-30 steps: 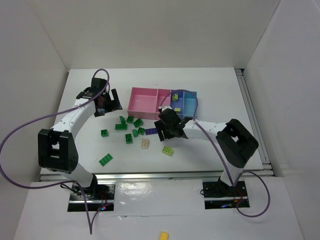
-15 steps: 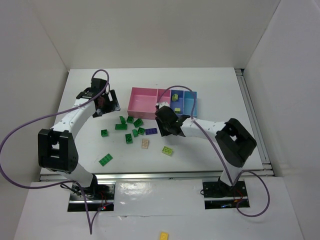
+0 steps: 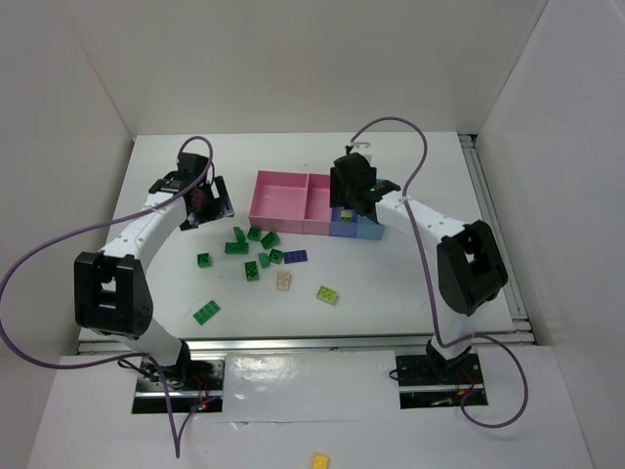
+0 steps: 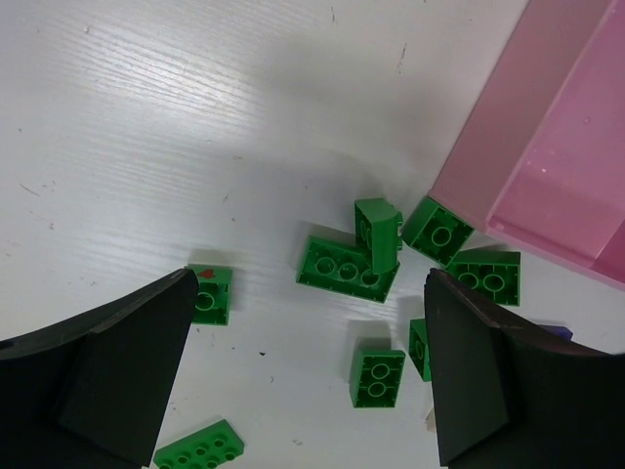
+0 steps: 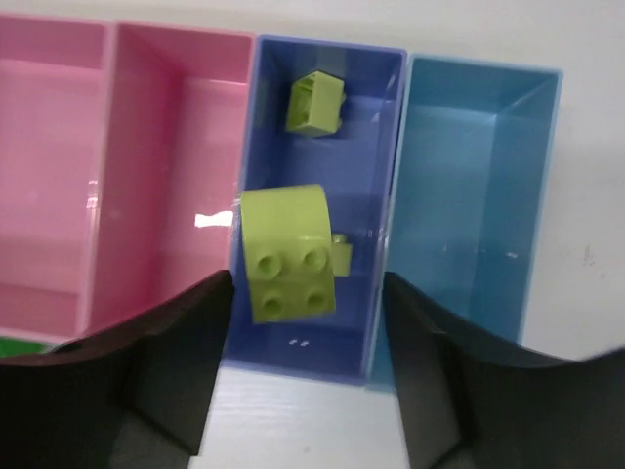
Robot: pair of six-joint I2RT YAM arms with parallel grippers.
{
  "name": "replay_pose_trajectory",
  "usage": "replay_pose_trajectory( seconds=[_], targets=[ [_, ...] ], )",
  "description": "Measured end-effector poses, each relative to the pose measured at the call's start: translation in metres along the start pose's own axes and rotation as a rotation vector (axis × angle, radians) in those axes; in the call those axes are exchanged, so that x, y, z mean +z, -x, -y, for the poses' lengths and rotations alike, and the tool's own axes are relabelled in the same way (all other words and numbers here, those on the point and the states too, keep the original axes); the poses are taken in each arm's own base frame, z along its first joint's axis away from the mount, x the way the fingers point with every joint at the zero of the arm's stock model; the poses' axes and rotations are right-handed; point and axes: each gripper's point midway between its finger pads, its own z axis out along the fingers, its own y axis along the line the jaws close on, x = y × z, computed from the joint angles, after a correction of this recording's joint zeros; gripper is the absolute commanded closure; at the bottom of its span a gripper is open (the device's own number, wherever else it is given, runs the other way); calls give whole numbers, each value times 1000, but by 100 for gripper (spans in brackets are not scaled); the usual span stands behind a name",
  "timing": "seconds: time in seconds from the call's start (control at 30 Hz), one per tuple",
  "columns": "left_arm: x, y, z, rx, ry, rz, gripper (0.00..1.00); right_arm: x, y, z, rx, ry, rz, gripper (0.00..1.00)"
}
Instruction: Sort the legos into containers by color
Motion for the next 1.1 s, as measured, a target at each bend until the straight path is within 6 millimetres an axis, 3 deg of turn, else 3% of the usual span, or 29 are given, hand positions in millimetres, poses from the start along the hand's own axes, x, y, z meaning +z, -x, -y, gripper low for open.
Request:
replay_pose_trajectory(
  seconds=[0.07, 0.17, 0.23, 0.33, 0.43, 0.53, 0.6, 0.7, 0.83, 0.93, 1.1],
  targets=[
    [0, -1, 1, 0, -5, -3, 1, 12, -4, 5, -5, -20, -21, 15],
    [0, -2, 3, 0, -15, -9, 1, 13, -8, 6, -17, -24, -37, 17],
    [-1, -2, 3, 0, -19, -12, 1, 5, -8, 3, -23, -9, -26, 19],
    [-1, -2, 4, 1, -23, -13, 1, -24, -20, -8, -56, 45, -15, 19],
    [-1, -2, 5, 1, -26, -12, 1, -66, -54, -31, -130, 167, -31, 14],
    [-1, -2, 5, 1, -26, -12, 1, -106, -105, -60, -246, 318, -91, 11],
    [-1, -2, 5, 1, -26, -12, 1, -121, -140, -75, -329, 389, -151, 11],
    [-1, -2, 5, 1, -29, -14, 1, -134, -180, -79, -415, 440, -244, 10],
    [-1, -2, 6, 2, -33, -16, 1, -130, -207, -74, -468, 431, -325, 10],
    [-2, -3, 7, 2, -39, -18, 1, -118, -224, -67, -502, 391, -374, 16],
    [-2, -3, 7, 2, -40, -19, 1, -102, -242, -58, -533, 345, -429, 35]
  ],
)
